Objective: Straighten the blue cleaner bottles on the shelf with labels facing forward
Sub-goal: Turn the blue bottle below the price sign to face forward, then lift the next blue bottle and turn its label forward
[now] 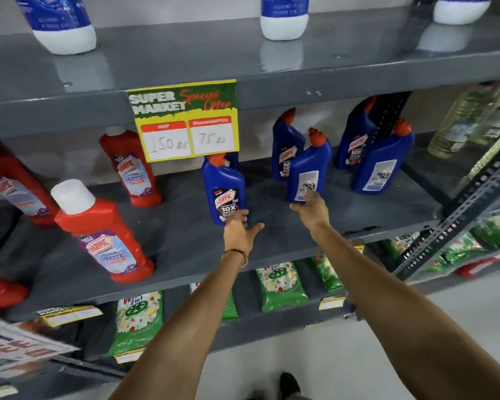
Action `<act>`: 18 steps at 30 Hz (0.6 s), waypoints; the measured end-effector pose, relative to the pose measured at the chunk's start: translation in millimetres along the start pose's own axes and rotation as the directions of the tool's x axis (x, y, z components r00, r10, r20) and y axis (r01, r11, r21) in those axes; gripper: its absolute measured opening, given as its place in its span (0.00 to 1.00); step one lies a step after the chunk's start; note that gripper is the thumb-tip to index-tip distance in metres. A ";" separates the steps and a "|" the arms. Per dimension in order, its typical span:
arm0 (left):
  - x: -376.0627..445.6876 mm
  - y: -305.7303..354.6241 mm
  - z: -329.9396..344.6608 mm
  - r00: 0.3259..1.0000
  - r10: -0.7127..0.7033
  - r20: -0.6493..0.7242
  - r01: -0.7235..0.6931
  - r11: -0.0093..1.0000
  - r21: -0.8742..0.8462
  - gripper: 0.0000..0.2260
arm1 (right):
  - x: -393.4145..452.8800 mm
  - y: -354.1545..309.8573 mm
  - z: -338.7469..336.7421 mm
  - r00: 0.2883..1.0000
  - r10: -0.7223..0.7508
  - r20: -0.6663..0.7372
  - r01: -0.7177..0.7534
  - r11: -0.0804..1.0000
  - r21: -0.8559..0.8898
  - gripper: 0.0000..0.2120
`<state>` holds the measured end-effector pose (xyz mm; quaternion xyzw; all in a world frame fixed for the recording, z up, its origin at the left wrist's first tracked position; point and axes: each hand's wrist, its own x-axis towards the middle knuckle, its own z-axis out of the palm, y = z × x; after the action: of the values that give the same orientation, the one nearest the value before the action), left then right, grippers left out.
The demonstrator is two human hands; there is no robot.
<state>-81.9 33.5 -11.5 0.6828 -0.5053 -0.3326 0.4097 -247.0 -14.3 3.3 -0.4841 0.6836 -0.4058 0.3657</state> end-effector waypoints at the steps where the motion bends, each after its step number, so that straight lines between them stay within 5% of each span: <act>1: 1.4 5.7 7.9 1.000 0.000 0.015 0.000 1.000 -0.019 0.22 | 1.9 3.2 -10.3 1.000 0.012 -0.024 -0.012 1.000 -0.011 0.23; 10: 38.9 54.4 77.1 0.999 0.007 0.051 -0.002 0.995 -0.097 0.26 | 61.0 18.5 -71.7 0.989 0.137 0.060 -0.137 0.991 -0.004 0.35; 18: 83.9 73.4 105.0 0.980 0.055 0.192 -0.050 0.998 -0.030 0.33 | 115.0 2.6 -86.0 0.884 -0.048 0.466 0.023 0.998 0.060 0.36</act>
<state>-181.2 -82.1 4.3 0.6285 -0.5562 -0.3926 0.3762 -355.1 -106.8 23.4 -0.5700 0.5557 -0.3020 0.5245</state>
